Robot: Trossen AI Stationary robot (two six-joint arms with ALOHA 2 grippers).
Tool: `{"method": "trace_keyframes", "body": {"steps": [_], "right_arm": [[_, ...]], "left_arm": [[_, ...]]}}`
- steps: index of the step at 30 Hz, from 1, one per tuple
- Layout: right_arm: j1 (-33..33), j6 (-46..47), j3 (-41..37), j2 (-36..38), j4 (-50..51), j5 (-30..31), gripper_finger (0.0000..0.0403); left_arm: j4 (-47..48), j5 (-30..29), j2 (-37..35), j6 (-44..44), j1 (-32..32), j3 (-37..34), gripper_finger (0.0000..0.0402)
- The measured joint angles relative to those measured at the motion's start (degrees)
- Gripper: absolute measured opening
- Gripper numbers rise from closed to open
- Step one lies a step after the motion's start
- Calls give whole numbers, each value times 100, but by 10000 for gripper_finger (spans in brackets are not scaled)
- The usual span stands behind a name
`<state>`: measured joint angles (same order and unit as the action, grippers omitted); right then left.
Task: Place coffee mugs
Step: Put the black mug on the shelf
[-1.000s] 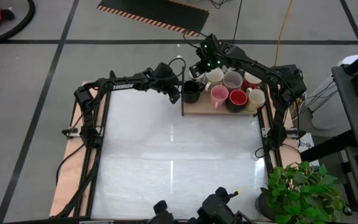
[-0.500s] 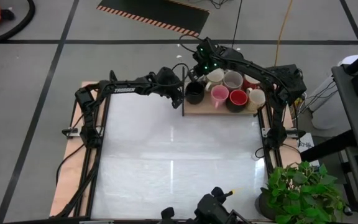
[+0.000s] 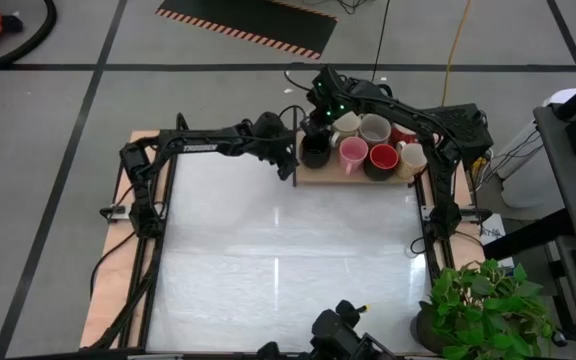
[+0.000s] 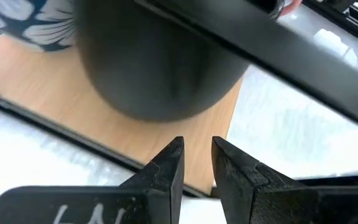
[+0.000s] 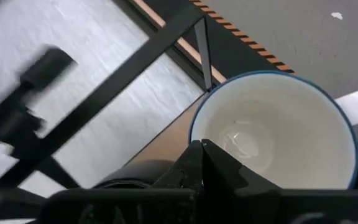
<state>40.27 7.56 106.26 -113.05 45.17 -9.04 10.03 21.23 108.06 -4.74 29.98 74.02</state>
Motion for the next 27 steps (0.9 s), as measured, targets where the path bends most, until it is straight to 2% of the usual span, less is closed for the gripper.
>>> {"method": "trace_keyframes", "body": {"steps": [5,13,27], "right_arm": [[0,-273,-17,-38,25,2,0],[-65,-683,-79,-53,151,-2,0],[-352,-982,-81,-53,621,-39,0]], "left_arm": [[774,-334,-291,-5,15,4,85],[1891,-1049,-720,499,120,2,85],[2040,-1237,-954,197,250,3,85]]}}
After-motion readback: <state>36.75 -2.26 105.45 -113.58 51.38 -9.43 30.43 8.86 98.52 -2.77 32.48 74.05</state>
